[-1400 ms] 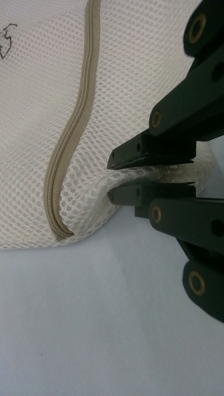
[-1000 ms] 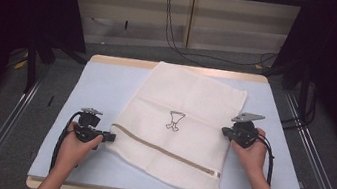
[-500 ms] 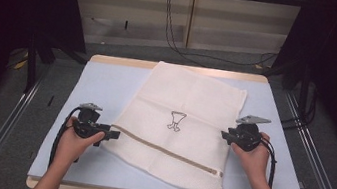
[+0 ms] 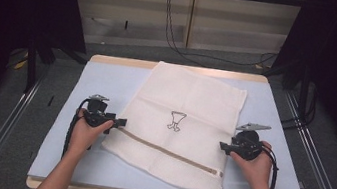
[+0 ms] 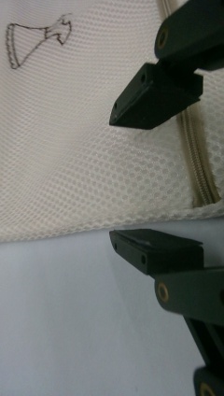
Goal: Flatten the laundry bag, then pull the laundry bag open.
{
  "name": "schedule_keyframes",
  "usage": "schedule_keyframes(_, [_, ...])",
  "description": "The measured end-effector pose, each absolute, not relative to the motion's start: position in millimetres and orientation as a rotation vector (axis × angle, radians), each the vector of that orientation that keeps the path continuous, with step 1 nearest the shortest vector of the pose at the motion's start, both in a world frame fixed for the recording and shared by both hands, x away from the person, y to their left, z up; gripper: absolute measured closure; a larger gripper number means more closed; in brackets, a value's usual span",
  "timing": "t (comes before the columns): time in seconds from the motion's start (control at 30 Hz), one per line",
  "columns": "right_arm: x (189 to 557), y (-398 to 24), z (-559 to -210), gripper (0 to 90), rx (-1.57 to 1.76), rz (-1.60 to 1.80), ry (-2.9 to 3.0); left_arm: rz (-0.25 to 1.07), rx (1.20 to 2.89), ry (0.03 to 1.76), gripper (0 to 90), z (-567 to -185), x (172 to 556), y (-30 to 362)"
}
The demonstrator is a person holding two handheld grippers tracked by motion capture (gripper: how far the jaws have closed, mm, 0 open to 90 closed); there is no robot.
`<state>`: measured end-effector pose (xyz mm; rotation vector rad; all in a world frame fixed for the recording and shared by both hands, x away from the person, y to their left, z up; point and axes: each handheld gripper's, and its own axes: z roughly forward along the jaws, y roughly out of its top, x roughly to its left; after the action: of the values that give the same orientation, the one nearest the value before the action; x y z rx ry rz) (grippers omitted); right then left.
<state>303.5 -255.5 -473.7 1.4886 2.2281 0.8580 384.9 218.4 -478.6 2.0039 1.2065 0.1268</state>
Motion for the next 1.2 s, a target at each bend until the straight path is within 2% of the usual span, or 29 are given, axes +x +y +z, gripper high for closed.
schedule_keyframes(0.03, [302.5, -255.5, -472.9, 46.0, 1.493, 0.858, 2.232, 0.121, 1.995, 1.213, 42.0, -478.6, 384.6, 216.9])
schedule_keyframes(0.1, [302.3, -255.1, -473.5, 49.9, 1.500, 0.861, 2.246, 0.140, 2.003, 1.222, 52.4, -478.3, 384.0, 216.7])
schedule_keyframes(0.13, [302.3, -255.1, -473.5, 49.9, 1.500, 0.861, 2.246, 0.159, 2.017, 1.237, 52.4, -477.2, 383.3, 216.4])
schedule_keyframes(0.17, [301.5, -253.3, -474.1, 58.4, 1.491, 0.862, 2.241, 0.157, 2.026, 1.245, 63.4, -476.5, 383.0, 216.2])
schedule_keyframes(0.2, [302.0, -253.4, -474.1, 62.1, 1.477, 0.865, 2.248, 0.136, 2.033, 1.245, 66.8, -476.5, 382.2, 217.3])
schedule_keyframes(0.23, [302.3, -253.1, -473.7, 68.7, 1.491, 0.862, 2.249, 0.124, 2.033, 1.242, 69.2, -476.6, 381.5, 217.0])
schedule_keyframes(0.27, [302.3, -253.1, -473.7, 68.7, 1.491, 0.862, 2.249, 0.124, 2.033, 1.242, 71.6, -476.6, 381.5, 217.0])
schedule_keyframes(0.3, [304.7, -254.6, -473.9, 78.1, 1.464, 0.869, 2.254, 0.102, 2.038, 1.242, 75.0, -476.5, 380.2, 216.4])
schedule_keyframes(0.33, [305.7, -255.6, -473.8, 82.7, 1.457, 0.884, 2.261, 0.090, 2.030, 1.255, 77.0, -476.1, 379.0, 215.4])
schedule_keyframes(0.47, [309.1, -255.7, -473.8, 86.7, 1.438, 0.891, 2.274, 0.057, 2.047, 1.268, 81.6, -473.6, 375.0, 215.5])
schedule_keyframes(0.9, [334.0, -247.0, -474.5, 87.5, 1.341, 0.886, 2.293, -0.017, 2.065, 1.271, 82.1, -465.1, 345.2, 227.5])
schedule_keyframes(1.0, [335.1, -247.7, -474.7, 87.3, 1.325, 0.901, 2.296, -0.013, 2.061, 1.270, 74.7, -463.6, 343.5, 227.4])
schedule_keyframes(1.07, [335.4, -248.0, -474.8, 87.3, 1.317, 0.909, 2.296, -0.003, 2.020, 1.289, 63.9, -461.2, 345.0, 229.1])
schedule_keyframes(1.1, [335.6, -248.0, -474.3, 87.3, 1.315, 0.915, 2.297, 0.095, 1.966, 1.280, 58.5, -457.5, 350.3, 233.5])
schedule_keyframes(1.2, [335.6, -247.0, -473.9, 87.3, 1.320, 0.913, 2.294, 0.112, 1.914, 1.299, 59.8, -456.1, 359.1, 235.6])
